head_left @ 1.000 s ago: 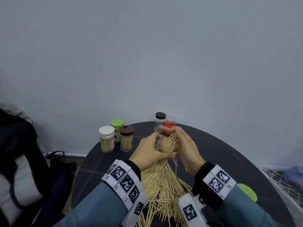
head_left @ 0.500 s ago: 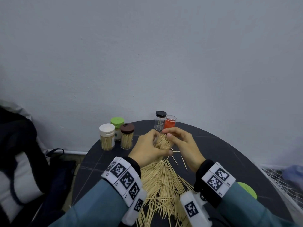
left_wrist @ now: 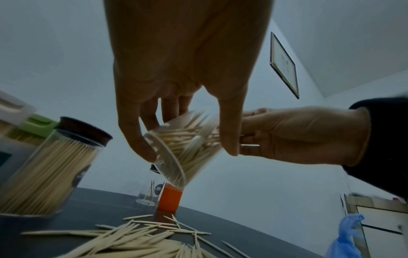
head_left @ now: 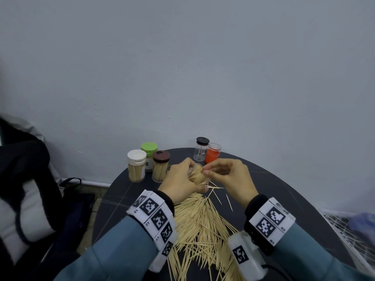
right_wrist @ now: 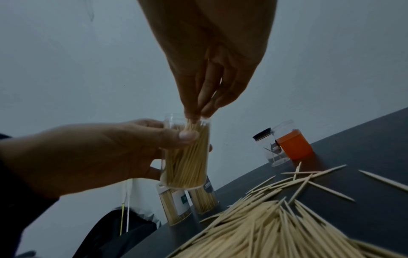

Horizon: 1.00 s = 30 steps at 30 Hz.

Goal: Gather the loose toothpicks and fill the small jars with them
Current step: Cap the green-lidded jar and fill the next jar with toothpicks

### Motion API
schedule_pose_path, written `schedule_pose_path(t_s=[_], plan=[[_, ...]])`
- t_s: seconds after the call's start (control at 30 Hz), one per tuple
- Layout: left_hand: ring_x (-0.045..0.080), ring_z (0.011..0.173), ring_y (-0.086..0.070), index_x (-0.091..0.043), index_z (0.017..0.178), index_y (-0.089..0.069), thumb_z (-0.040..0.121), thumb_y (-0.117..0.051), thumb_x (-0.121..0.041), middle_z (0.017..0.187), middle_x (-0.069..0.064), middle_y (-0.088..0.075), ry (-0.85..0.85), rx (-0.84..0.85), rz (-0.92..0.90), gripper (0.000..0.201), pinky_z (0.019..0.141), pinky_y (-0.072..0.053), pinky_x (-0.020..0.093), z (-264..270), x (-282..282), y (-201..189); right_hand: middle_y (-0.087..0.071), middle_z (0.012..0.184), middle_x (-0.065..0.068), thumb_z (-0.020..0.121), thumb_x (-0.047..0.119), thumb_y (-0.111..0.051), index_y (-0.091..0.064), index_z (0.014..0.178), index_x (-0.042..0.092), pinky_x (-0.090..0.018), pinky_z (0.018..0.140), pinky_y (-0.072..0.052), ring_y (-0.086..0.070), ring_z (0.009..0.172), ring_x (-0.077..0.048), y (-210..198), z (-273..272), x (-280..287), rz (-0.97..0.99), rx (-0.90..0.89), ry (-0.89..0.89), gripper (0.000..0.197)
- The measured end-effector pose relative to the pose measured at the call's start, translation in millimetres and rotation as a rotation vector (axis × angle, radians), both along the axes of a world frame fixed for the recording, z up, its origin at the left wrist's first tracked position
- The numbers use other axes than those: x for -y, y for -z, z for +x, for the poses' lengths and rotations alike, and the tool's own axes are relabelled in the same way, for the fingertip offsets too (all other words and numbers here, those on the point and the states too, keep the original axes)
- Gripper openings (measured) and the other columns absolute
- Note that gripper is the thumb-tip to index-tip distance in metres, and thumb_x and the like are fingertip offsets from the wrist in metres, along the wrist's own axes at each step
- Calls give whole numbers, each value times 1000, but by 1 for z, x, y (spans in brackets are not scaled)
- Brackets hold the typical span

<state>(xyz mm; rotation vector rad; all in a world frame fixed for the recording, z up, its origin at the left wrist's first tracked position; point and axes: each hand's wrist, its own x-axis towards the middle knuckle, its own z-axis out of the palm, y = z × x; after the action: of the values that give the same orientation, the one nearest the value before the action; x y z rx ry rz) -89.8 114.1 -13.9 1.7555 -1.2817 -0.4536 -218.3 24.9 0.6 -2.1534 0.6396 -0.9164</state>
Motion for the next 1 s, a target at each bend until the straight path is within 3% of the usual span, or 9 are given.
schedule_pose_path(t_s=[0.2,0.3,0.4,0.5,0.57,0.63,0.73,0.9,1.0], plan=[[-4,75,-55,-20,103,-51,66,-85,-27,88,-11,-61,-16,-32,-8,51,59,-40,9,4,-6,-6,-71,83,6,84,19,-67,-71,85,20,-13,72,-49,-64,78,-5,0,10,3,7,82,39,4],[0,82,-57,-19,107,-51,66,-85,-26,95,-9,-62,-51,-53,-8,54,70,-46,14,11,-11,-9,-68,87,5,87,12,-62,-66,87,19,-18,77,-48,-63,84,-11,5,15,14,88,75,73,8],[9,93,-57,-15,114,-47,66,-85,-27,106,-4,-59,-128,-78,-30,61,76,-44,20,20,-19,-14,-63,90,6,86,5,-62,-59,99,17,-14,77,-47,-61,92,-13,9,19,18,111,-296,-83,17],[8,92,-54,-15,118,-45,69,-83,-27,106,-5,-56,-176,-75,-48,63,74,-39,17,30,-26,-21,-61,106,6,82,7,-68,-59,113,16,-12,85,-44,-56,102,-8,12,28,9,-112,-713,-271,34],[7,90,-52,-16,118,-44,71,-82,-26,104,-6,-54,-183,-81,-51,62,70,-37,14,34,-31,-24,-56,123,4,78,10,-72,-55,123,17,-19,97,-40,-50,114,-9,15,36,2,-257,-906,-358,48],[6,90,-49,-16,119,-44,71,-81,-25,102,-8,-51,-189,-94,-43,61,71,-36,14,37,-34,-25,-51,131,4,76,11,-74,-50,129,20,-26,104,-37,-46,121,-12,19,44,-4,-276,-1034,-416,59],[6,91,-48,-16,120,-43,72,-81,-25,102,-9,-49,-193,-90,-25,62,77,-36,18,38,-38,-24,-53,127,0,75,11,-75,-50,129,18,-28,100,-41,-49,116,-15,21,52,-8,-281,-1097,-465,61],[6,90,-48,-16,120,-44,70,-82,-24,103,-8,-50,-204,-98,-19,64,77,-36,17,40,-39,-24,-60,112,-5,78,13,-73,-59,114,11,-25,84,-44,-53,94,-14,21,57,-6,-340,-1102,-461,39],[6,93,-47,-15,124,-43,71,-81,-25,105,-8,-49,-198,-72,-4,66,78,-35,17,39,-39,-25,-62,107,-4,80,14,-71,-61,110,10,-24,84,-45,-54,92,-15,22,55,-3,-359,-1066,-459,32]])
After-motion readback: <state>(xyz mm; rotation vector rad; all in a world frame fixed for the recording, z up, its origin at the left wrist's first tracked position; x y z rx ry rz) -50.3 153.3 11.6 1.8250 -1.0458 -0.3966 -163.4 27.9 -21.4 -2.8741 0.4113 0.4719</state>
